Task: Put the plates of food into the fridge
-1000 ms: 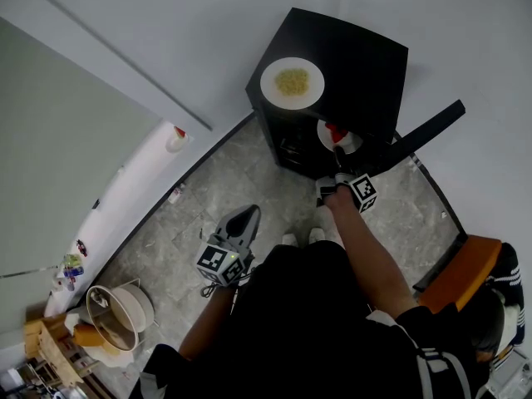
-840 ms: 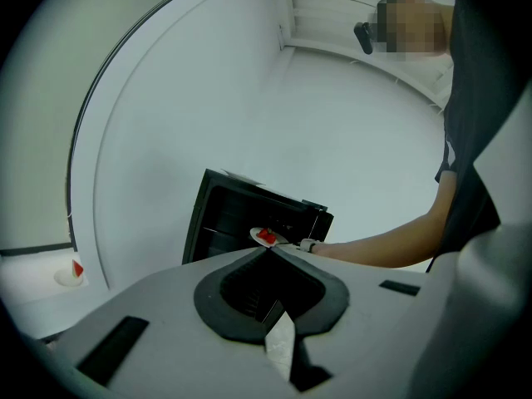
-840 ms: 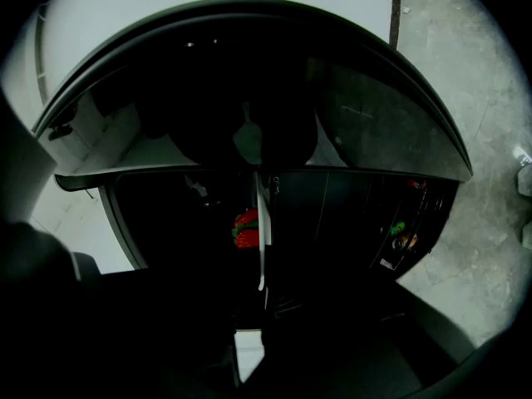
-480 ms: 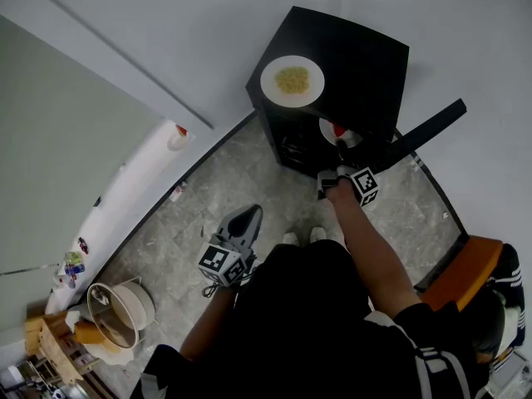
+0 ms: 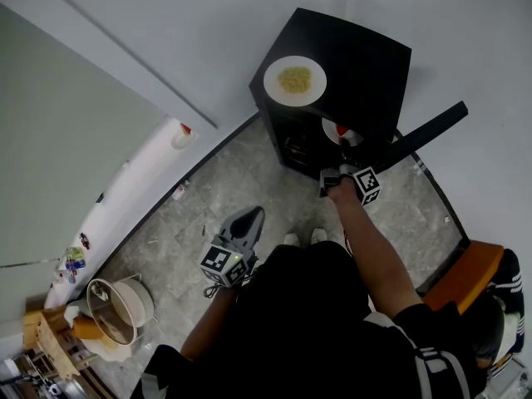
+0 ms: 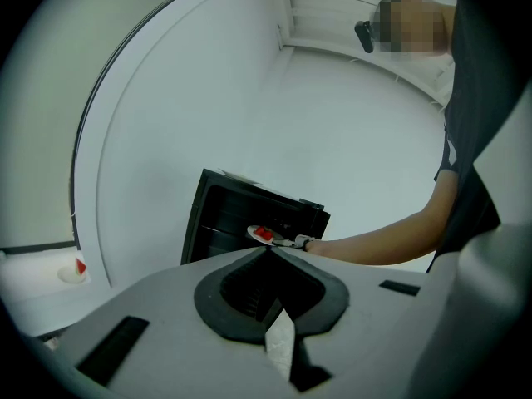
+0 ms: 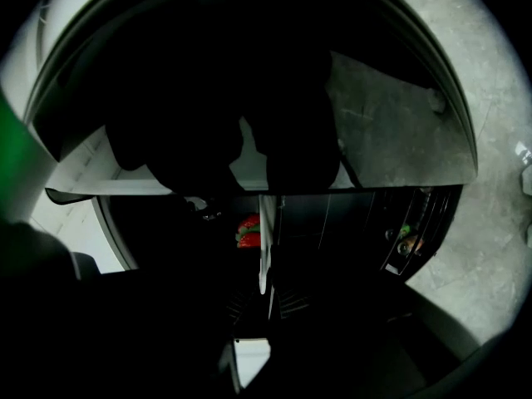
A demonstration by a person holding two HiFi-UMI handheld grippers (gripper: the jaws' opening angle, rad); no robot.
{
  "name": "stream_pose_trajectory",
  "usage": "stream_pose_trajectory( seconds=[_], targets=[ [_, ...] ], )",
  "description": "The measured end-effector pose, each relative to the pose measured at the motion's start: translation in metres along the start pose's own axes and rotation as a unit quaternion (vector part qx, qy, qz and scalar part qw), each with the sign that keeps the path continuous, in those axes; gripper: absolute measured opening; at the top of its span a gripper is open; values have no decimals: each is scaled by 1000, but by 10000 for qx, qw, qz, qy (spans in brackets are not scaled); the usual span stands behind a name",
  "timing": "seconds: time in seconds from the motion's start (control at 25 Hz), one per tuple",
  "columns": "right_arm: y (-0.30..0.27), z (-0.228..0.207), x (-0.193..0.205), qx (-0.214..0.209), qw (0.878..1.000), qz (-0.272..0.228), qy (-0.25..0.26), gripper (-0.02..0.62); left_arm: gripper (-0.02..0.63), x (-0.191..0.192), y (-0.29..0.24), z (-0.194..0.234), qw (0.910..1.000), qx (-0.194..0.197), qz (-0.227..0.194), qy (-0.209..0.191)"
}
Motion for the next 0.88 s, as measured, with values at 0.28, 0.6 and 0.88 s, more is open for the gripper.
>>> stream_pose_trajectory(
  seconds=[0.28, 0.6, 0.88],
  targets=[
    [14, 3, -3, -192, 9998, 73, -60, 149, 23, 6, 1, -8, 9999, -46, 121, 60],
    [48, 16, 11, -491, 9956, 730, 330, 149, 23, 5, 1, -16, 9999, -64, -111, 74],
    [77, 41, 29, -686, 9879, 1334, 403, 149, 23, 5, 10, -18, 9997, -149, -209, 47]
  ],
)
Point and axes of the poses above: the fingertips, and each gripper's own axes: y backward along the fingers, z to its left, x out of its underside, the point moved 1 cm from there along y, backward along the fingers, and after that the axes turned 7 degrees about -z, right-handed, at the moved point
